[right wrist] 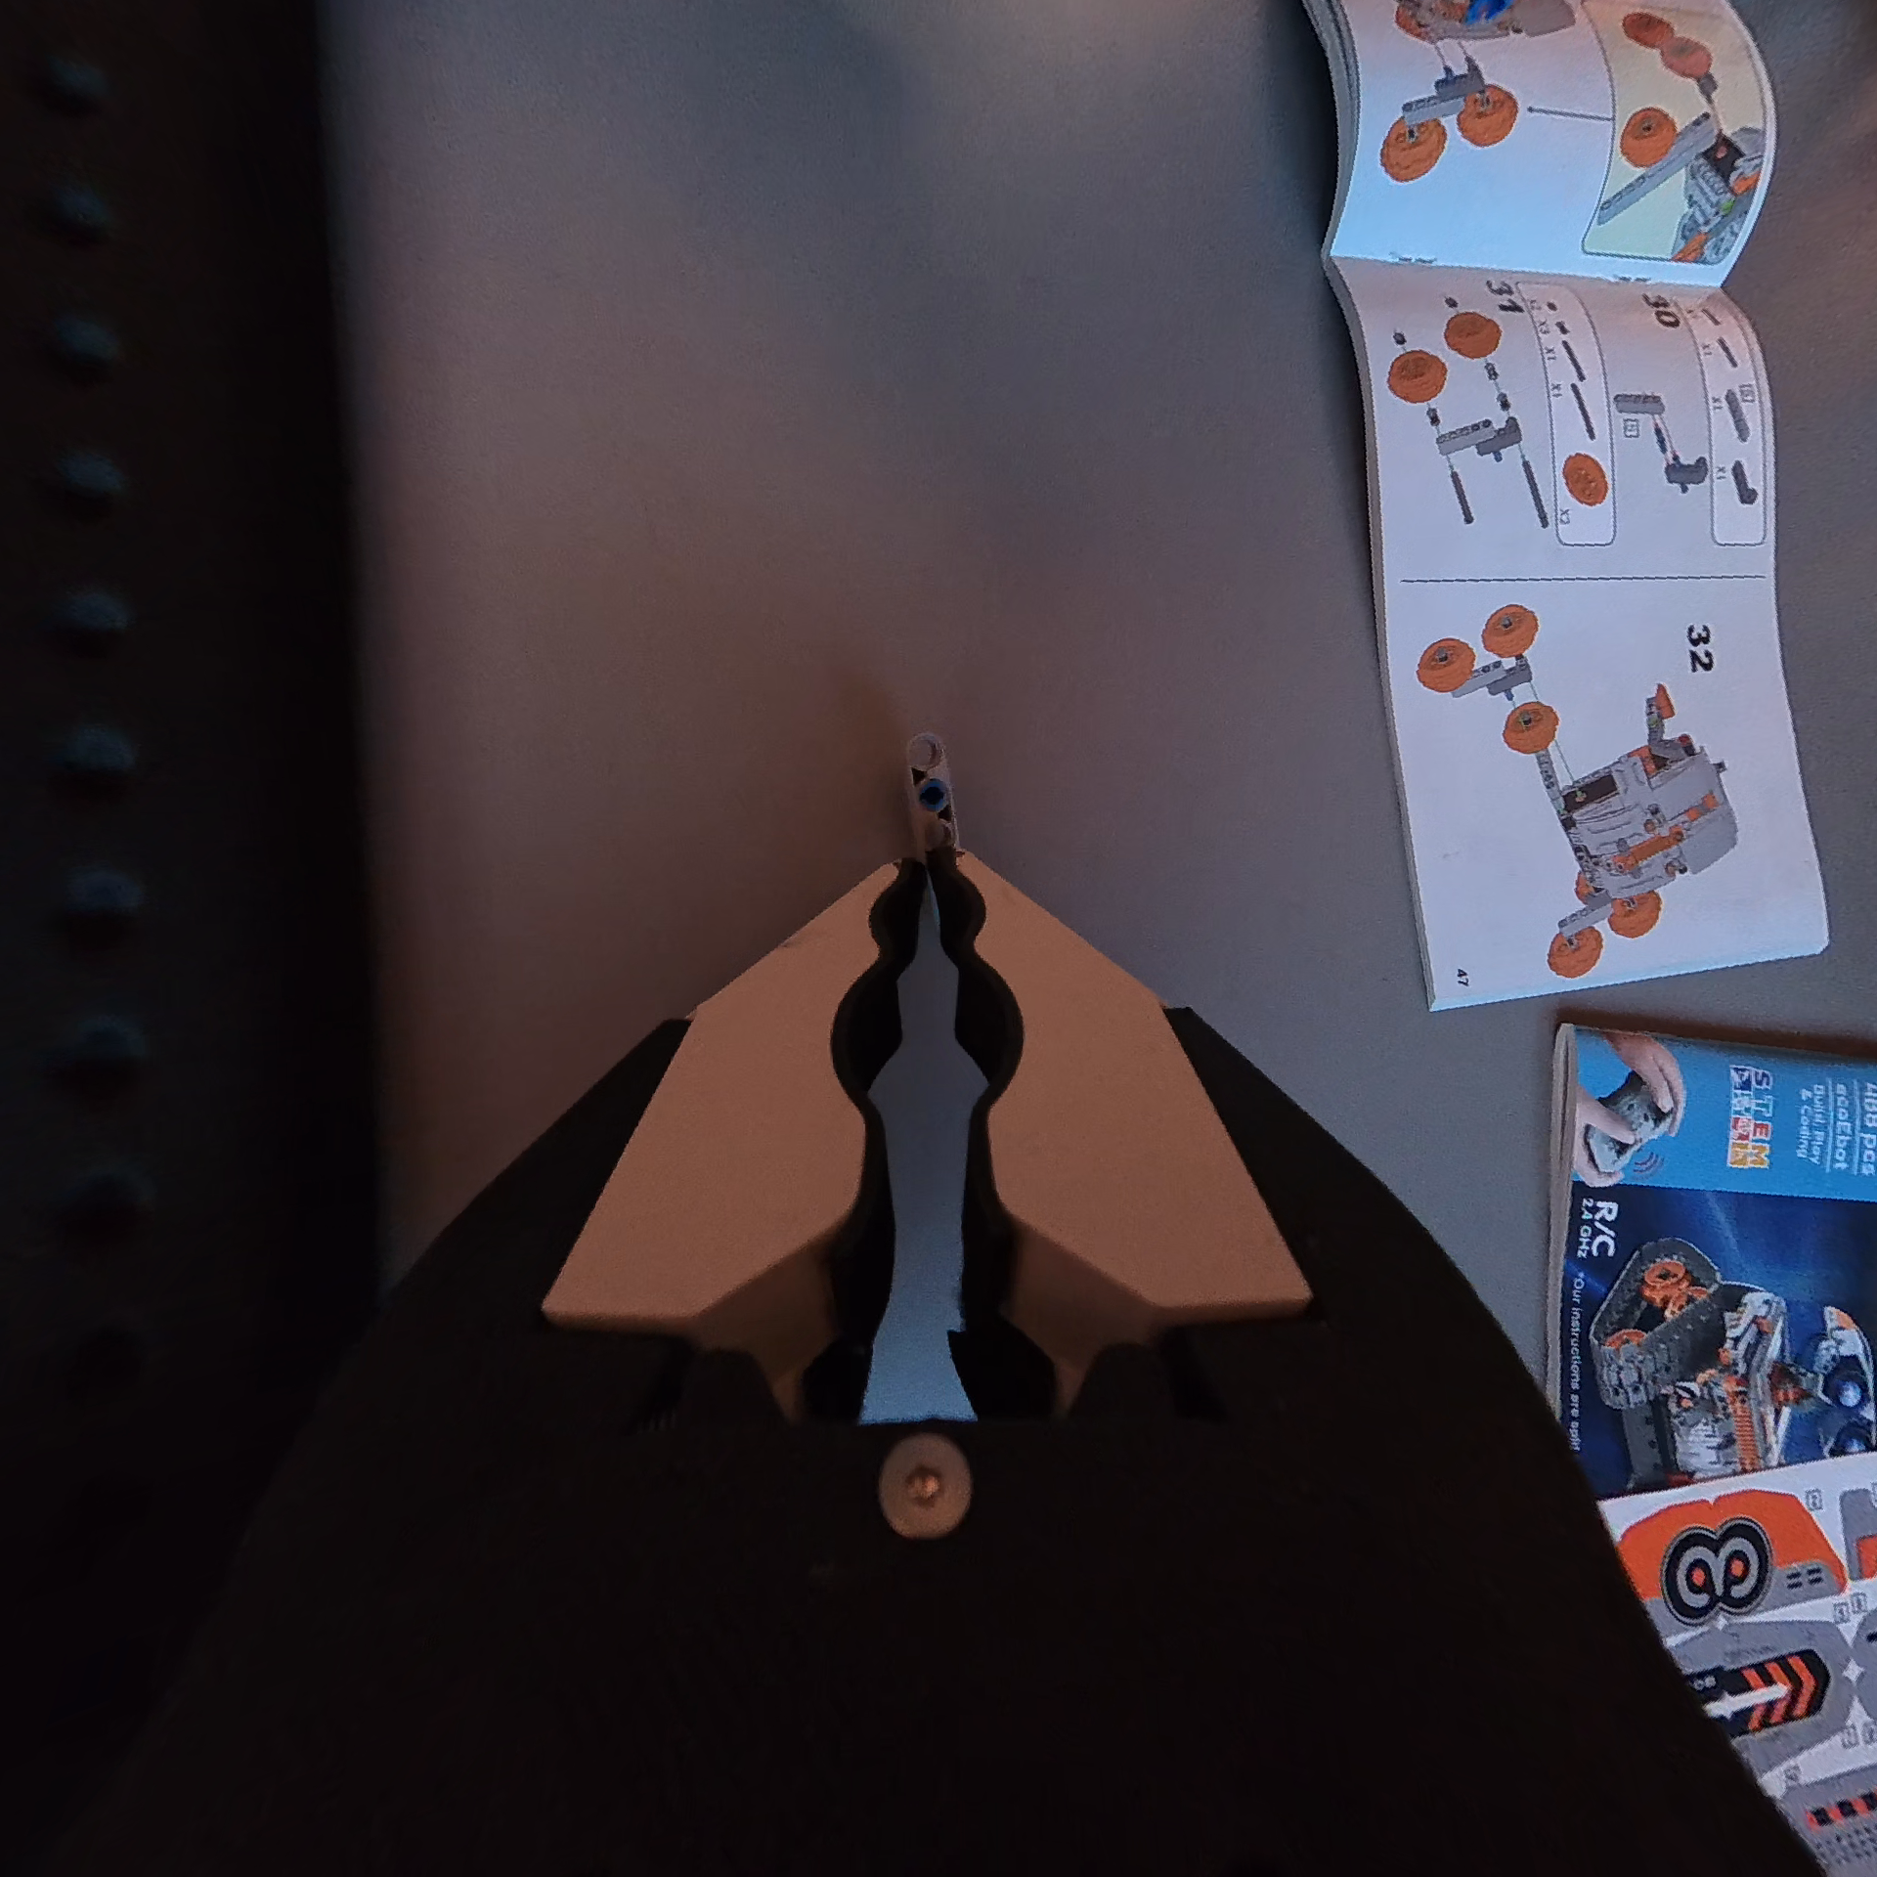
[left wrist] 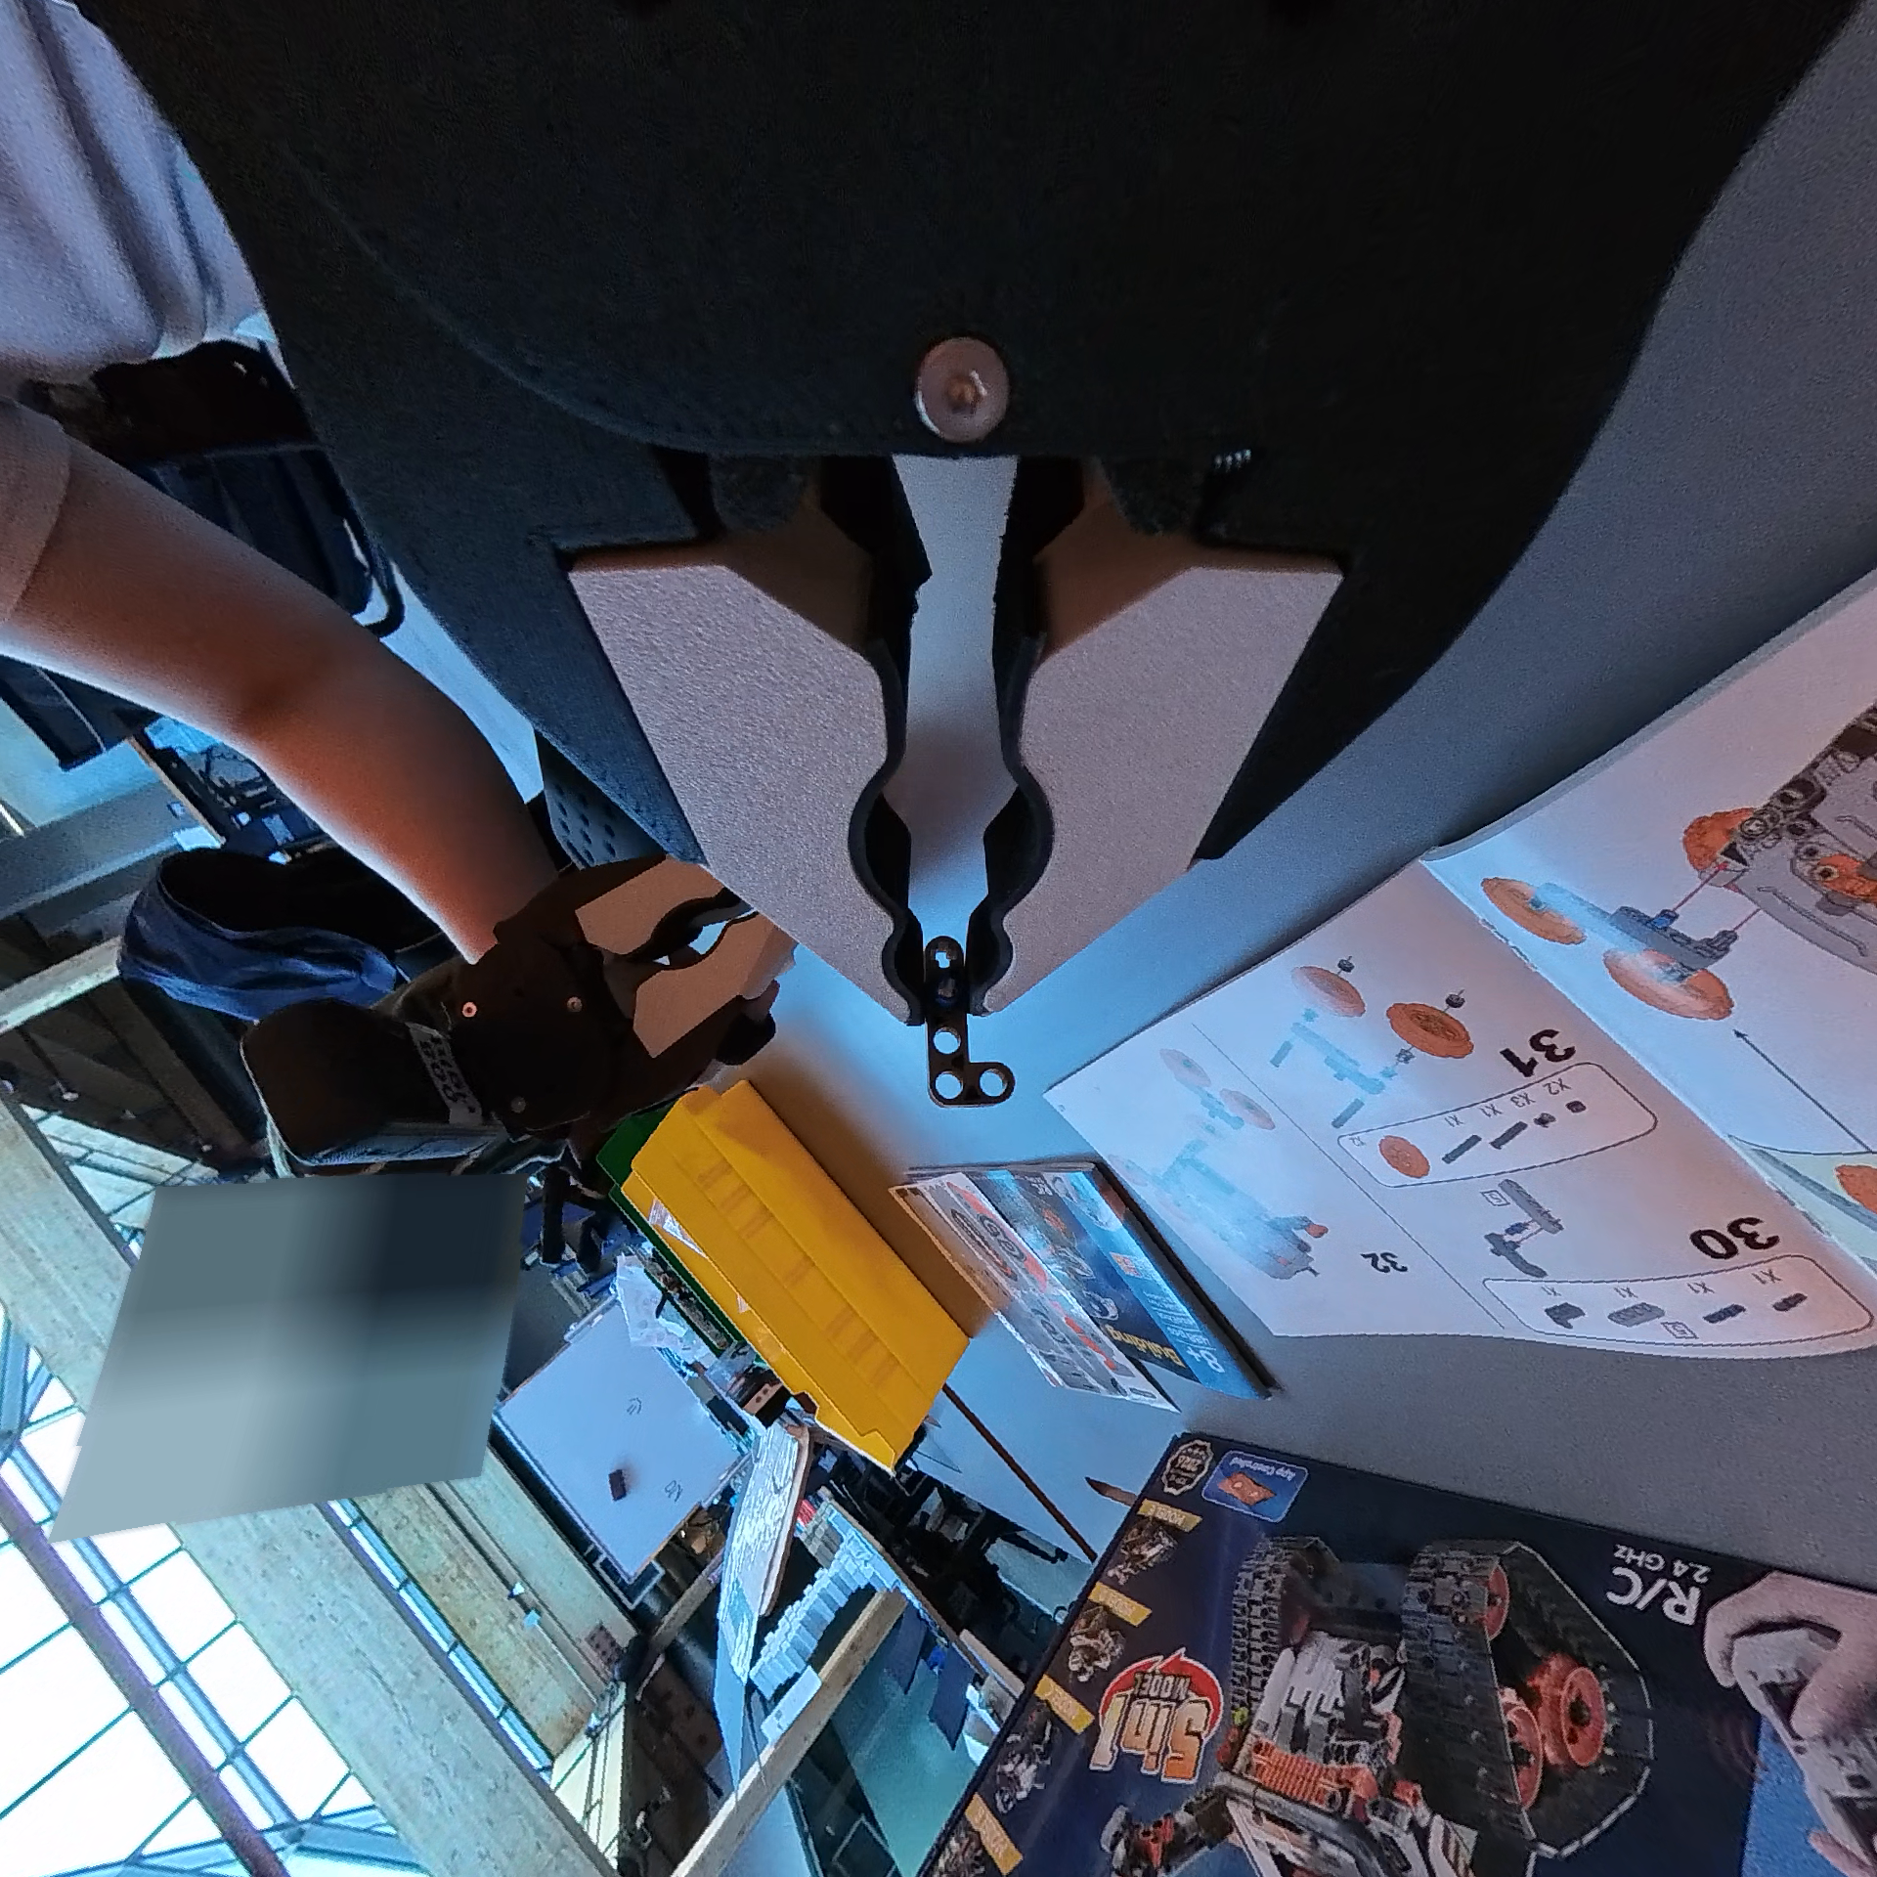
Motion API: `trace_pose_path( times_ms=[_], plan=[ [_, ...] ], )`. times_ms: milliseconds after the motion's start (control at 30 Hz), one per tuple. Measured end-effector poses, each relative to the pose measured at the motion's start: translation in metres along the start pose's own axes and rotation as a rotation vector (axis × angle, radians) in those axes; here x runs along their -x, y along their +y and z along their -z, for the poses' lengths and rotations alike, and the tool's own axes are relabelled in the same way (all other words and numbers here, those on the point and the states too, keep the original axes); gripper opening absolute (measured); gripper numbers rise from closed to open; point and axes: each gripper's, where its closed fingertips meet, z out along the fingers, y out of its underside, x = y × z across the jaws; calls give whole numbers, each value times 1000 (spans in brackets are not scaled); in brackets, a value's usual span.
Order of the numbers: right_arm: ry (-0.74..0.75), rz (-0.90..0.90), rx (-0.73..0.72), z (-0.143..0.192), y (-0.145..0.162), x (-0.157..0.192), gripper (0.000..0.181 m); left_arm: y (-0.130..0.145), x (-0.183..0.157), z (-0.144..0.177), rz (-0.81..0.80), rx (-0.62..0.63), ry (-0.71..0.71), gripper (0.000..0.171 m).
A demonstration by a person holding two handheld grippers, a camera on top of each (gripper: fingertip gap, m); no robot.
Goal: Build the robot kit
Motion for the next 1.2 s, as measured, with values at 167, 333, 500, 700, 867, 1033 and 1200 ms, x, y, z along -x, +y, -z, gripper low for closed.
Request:
trace_pose_path(
  times_ms=[167,333,500,700,867,1033,1200],
  plan=[
    [4,7,-28,3,-2,-1,4,1,1,0,0,3,-5,4],
    [-46,-9,-75,5,-12,0,21,1,1,-1,0,9,-2,4],
    [-90,34,-33,-5,-12,-4,23,3,2,-1,0,17,-4,5],
    [-194,-50,8,-10,-9,-10,21,4,2,-2,2,24,0,5],
    [-250,-176,-47,-6,-14,-29,20,4,2,-2,-1,24,1,4],
    [-344,-258,-4,-12,-2,-27,19,4,1,-2,3,33,10,4],
    [-418,-328,3,-11,-2,-20,3,7,-1,-4,-9,50,11,4]
  ],
)
